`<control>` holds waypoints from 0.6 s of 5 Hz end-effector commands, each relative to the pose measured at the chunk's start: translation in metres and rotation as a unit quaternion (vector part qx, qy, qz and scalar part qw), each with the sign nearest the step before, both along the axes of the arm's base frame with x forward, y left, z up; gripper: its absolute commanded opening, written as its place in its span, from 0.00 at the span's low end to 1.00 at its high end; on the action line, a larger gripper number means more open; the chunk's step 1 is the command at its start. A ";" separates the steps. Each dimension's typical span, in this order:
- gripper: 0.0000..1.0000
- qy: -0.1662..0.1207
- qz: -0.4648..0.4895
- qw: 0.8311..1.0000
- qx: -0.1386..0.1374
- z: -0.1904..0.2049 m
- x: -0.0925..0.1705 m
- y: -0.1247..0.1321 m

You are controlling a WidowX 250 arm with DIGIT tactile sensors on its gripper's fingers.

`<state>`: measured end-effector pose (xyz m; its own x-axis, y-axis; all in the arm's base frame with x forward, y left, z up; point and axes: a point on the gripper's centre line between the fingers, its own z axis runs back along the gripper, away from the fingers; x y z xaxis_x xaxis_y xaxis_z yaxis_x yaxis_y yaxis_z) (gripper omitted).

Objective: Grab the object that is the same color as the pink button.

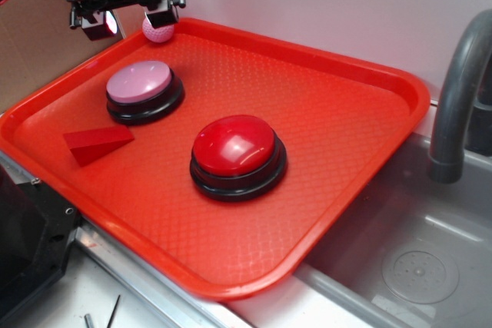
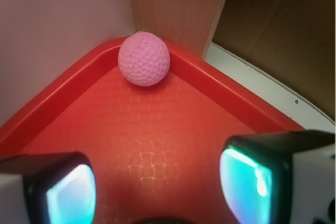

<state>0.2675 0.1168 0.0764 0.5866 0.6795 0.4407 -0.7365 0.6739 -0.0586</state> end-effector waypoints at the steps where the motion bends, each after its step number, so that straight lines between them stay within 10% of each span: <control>1: 1.00 -0.023 0.024 0.999 0.009 0.009 0.017 0.028; 3: 1.00 -0.015 0.027 0.999 -0.008 -0.009 0.043 0.059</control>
